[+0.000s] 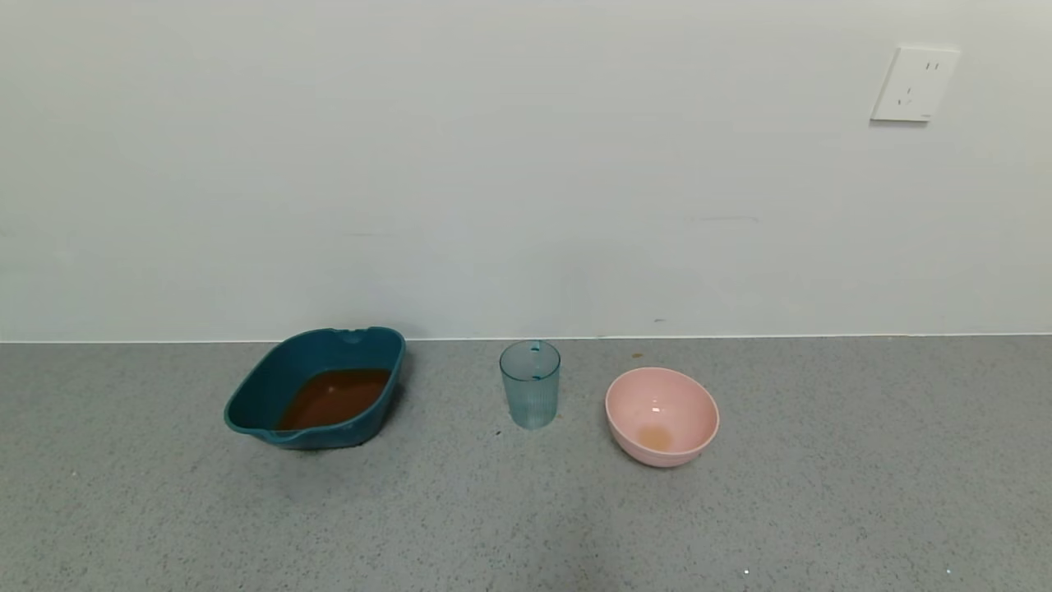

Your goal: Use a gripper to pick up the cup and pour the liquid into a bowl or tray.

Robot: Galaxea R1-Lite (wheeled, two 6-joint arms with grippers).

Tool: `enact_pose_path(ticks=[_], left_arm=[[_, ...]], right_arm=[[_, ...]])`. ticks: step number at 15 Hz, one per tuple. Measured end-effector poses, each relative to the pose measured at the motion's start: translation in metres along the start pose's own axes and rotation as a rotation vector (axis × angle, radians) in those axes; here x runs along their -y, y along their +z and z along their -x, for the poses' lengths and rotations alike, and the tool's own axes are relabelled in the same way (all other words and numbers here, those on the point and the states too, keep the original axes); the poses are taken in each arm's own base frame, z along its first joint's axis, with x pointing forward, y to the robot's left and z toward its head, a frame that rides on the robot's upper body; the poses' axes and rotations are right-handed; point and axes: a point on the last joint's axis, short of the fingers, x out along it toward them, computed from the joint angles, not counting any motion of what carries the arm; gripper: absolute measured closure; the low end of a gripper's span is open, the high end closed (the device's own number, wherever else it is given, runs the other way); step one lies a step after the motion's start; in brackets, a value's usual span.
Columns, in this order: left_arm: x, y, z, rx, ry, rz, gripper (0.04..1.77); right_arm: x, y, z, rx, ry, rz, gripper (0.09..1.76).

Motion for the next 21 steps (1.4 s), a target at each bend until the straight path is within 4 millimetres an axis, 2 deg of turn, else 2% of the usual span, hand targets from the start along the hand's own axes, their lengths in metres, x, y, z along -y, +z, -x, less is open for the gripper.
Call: enact_pose_path(ticks=[3, 9, 21], left_arm=[[0.000, -0.009, 0.009, 0.040, 0.018, 0.006, 0.09], [-0.001, -0.043, 0.015, 0.106, 0.024, 0.017, 0.09], [0.002, -0.105, -0.036, 0.200, -0.012, 0.025, 0.09]], right_arm=[[0.000, 0.000, 0.000, 0.000, 0.000, 0.000, 0.14], [0.000, 0.000, 0.000, 0.000, 0.000, 0.000, 0.14], [0.000, 0.000, 0.000, 0.000, 0.000, 0.000, 0.14]])
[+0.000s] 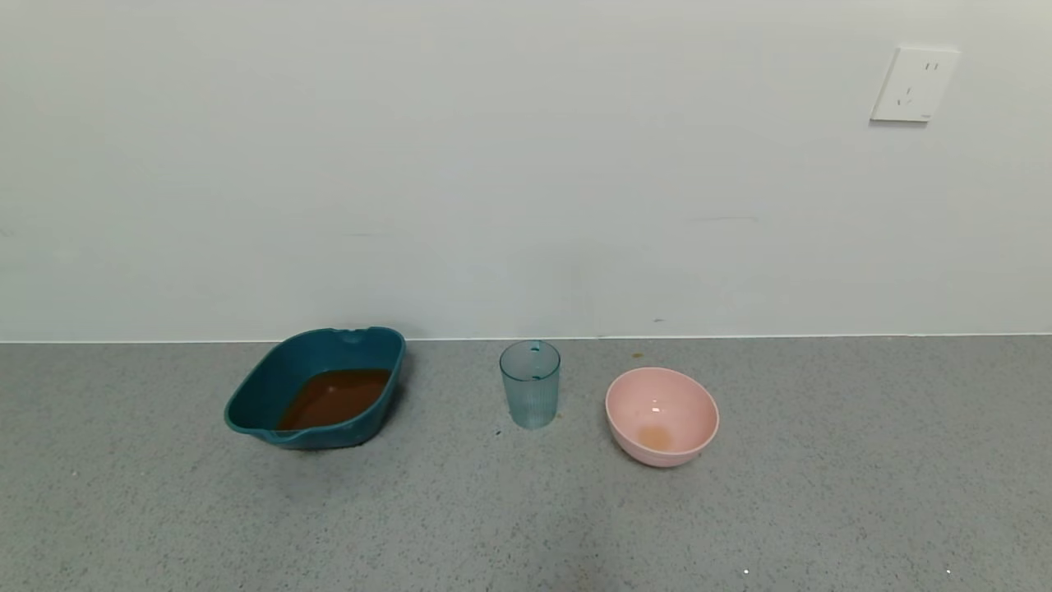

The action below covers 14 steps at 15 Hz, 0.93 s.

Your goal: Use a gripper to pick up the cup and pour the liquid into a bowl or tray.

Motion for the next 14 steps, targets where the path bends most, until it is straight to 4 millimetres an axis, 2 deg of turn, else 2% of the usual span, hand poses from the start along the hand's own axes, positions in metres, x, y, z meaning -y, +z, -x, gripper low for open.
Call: enact_pose_path(ticks=[6, 14], left_arm=[[0.001, -0.023, -0.003, -0.110, -0.056, 0.001, 0.09], [0.001, -0.023, -0.003, -0.114, -0.055, 0.003, 0.09]], right_arm=[[0.000, 0.000, 0.000, 0.000, 0.000, 0.000, 0.14], [0.000, 0.000, 0.000, 0.000, 0.000, 0.000, 0.14]])
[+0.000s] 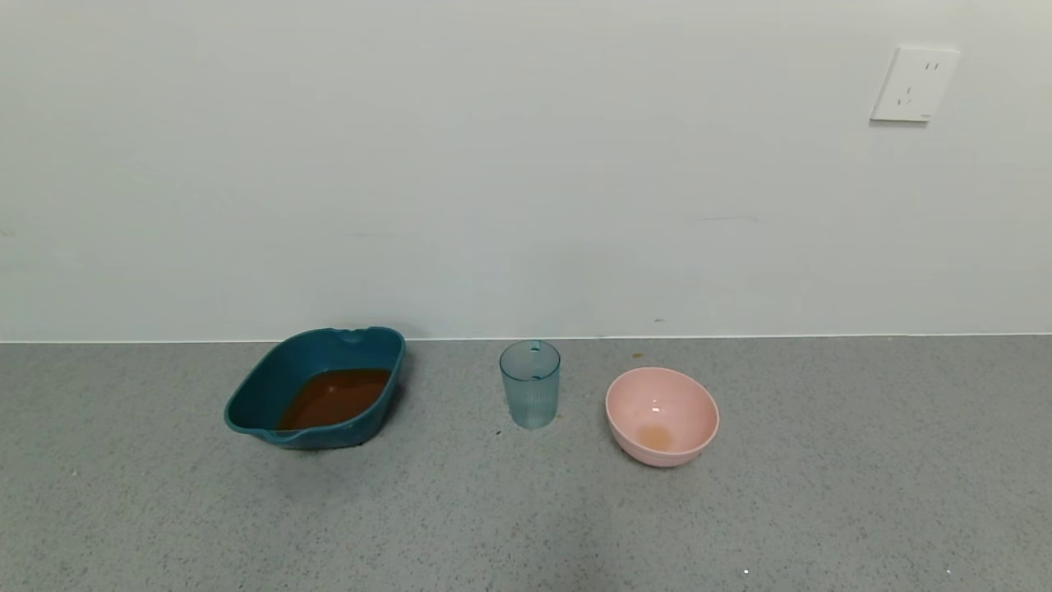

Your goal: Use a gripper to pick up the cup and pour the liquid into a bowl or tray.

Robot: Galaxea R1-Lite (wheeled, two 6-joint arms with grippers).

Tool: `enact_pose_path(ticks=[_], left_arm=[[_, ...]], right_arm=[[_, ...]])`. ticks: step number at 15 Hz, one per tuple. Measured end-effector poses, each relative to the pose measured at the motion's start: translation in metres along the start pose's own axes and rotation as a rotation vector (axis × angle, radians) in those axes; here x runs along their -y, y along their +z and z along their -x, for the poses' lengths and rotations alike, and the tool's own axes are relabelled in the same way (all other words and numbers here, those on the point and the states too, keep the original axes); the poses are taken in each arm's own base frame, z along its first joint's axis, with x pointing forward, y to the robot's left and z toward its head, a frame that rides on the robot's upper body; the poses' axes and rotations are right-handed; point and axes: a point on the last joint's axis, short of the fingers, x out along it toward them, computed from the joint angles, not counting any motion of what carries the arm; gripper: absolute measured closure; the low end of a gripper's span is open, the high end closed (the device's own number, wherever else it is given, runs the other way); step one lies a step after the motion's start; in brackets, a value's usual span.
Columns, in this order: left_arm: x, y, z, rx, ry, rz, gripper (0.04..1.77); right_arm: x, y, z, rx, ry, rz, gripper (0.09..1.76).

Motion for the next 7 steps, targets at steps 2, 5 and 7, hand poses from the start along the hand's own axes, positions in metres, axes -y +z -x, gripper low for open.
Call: enact_pose_path(ticks=[2, 5, 7], left_arm=[[0.0000, 0.0000, 0.0000, 0.000, 0.000, -0.001, 0.09], [0.0000, 0.0000, 0.0000, 0.000, 0.000, -0.001, 0.09], [0.0000, 0.0000, 0.0000, 0.000, 0.000, -0.001, 0.09]], right_arm=[[0.0000, 0.0000, 0.0000, 0.000, 0.000, 0.000, 0.14], [0.0000, 0.0000, 0.0000, 0.000, 0.000, 0.000, 0.14], [0.0000, 0.0000, 0.0000, 0.000, 0.000, 0.000, 0.14]])
